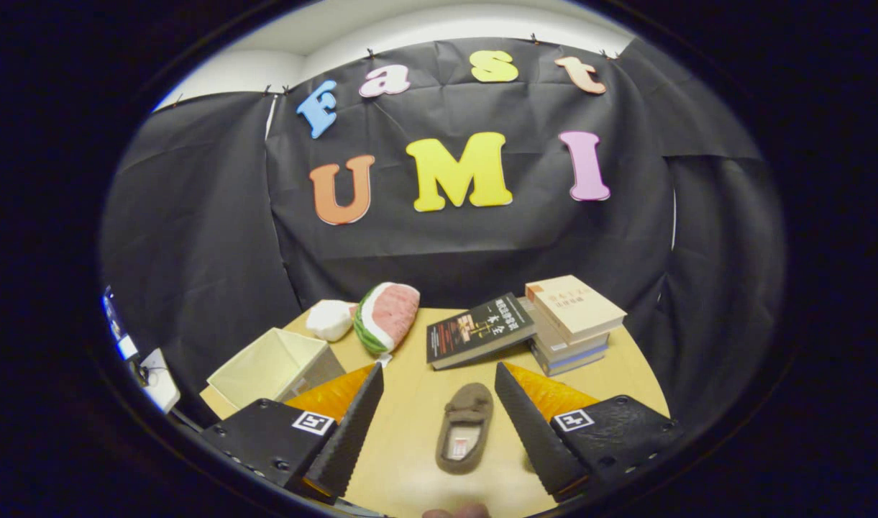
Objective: Open the storage box then place both shoes into the box .Put the left shoe in first, then the right shoe, with the right side of both shoes facing outward in a uniform manner.
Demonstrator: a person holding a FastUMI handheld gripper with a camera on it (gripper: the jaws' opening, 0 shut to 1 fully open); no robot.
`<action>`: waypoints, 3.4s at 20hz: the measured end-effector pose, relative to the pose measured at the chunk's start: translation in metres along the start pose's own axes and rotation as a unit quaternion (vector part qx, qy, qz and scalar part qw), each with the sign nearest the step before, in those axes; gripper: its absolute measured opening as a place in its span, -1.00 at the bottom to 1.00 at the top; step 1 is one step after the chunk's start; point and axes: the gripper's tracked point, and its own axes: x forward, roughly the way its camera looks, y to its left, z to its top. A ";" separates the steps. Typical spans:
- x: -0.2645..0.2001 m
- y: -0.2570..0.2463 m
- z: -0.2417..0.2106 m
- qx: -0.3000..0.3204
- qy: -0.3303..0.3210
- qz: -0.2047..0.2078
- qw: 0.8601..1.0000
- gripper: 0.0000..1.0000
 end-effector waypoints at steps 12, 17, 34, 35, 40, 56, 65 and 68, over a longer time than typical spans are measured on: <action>0.060 -0.045 -0.095 0.012 0.094 -0.013 0.995 0.89; 0.094 -0.055 -0.137 0.048 0.151 -0.026 0.987 0.90; 0.135 -0.061 -0.203 0.156 0.292 -0.049 0.942 -0.99; 0.138 -0.063 -0.202 0.171 0.290 -0.052 0.940 -0.99; 0.125 -0.047 -0.188 0.219 0.294 -0.046 0.929 -0.99; 0.067 0.131 -0.008 0.288 0.154 -0.018 0.945 -1.00; 0.086 0.281 -0.018 0.268 0.166 0.022 0.949 -1.00; 0.093 0.308 -0.040 0.263 0.183 0.021 0.947 -1.00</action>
